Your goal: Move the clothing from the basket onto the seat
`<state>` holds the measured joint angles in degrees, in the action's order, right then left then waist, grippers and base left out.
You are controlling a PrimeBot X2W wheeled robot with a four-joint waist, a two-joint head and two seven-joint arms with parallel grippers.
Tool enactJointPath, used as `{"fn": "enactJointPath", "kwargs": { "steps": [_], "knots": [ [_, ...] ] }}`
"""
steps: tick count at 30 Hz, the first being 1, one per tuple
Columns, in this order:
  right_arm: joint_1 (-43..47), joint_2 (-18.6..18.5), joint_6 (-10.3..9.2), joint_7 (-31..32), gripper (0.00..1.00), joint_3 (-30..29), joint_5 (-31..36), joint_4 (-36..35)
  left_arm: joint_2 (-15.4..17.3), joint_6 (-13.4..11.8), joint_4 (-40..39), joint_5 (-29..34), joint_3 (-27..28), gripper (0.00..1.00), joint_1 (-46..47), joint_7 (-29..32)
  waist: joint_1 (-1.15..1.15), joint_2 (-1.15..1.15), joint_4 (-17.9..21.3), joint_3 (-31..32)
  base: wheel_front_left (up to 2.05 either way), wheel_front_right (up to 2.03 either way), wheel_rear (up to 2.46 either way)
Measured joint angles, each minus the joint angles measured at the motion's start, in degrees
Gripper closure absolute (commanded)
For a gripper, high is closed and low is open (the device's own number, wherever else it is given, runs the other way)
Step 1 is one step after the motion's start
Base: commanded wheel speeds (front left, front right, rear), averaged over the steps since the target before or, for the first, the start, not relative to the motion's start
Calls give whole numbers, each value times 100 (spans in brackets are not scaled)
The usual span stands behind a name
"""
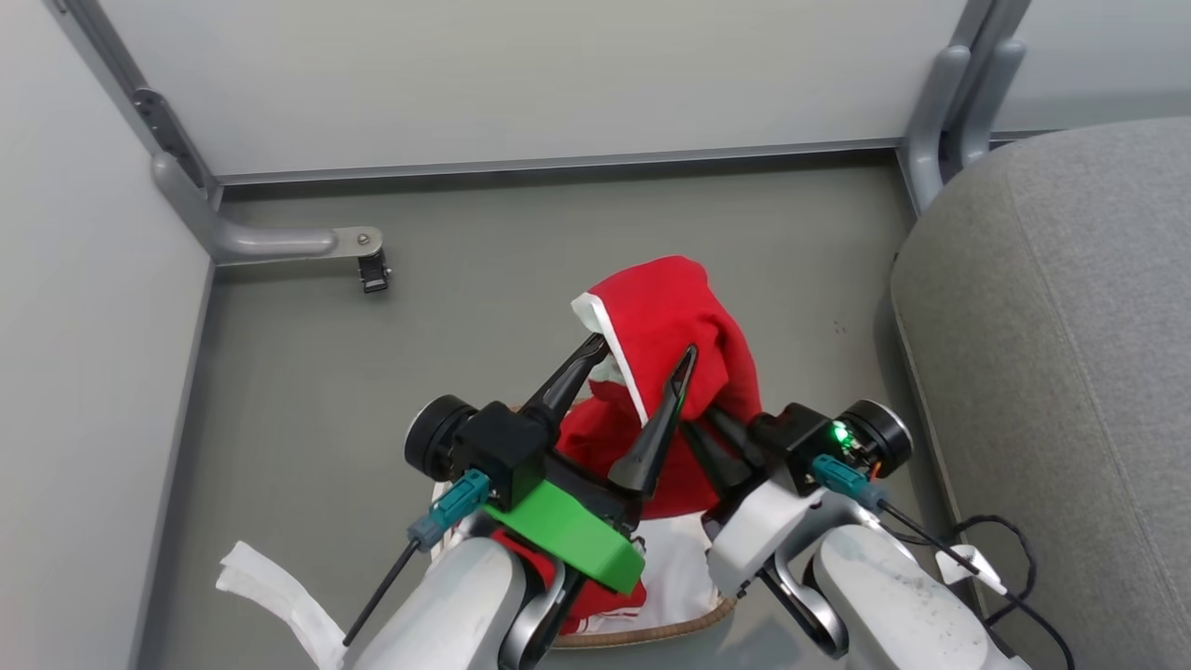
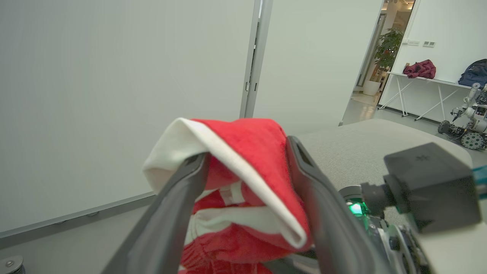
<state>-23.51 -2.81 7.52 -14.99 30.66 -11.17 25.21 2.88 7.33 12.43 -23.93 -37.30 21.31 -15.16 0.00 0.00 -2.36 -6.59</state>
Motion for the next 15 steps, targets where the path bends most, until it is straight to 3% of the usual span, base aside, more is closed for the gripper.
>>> {"fn": "enactJointPath", "kwargs": {
  "steps": [8, 15],
  "knots": [
    [347, -1, 0, 0, 100, -581, 43, -232, 67, 0, 221, 175, 146, 0, -143, -1, 0, 0, 422, -60, 0, 0, 0],
    [605, -25, 0, 0, 100, -996, 30, -447, 157, 0, 268, 293, 305, 0, -257, 0, 0, 0, 1078, -117, 0, 0, 0]
  ]
}}
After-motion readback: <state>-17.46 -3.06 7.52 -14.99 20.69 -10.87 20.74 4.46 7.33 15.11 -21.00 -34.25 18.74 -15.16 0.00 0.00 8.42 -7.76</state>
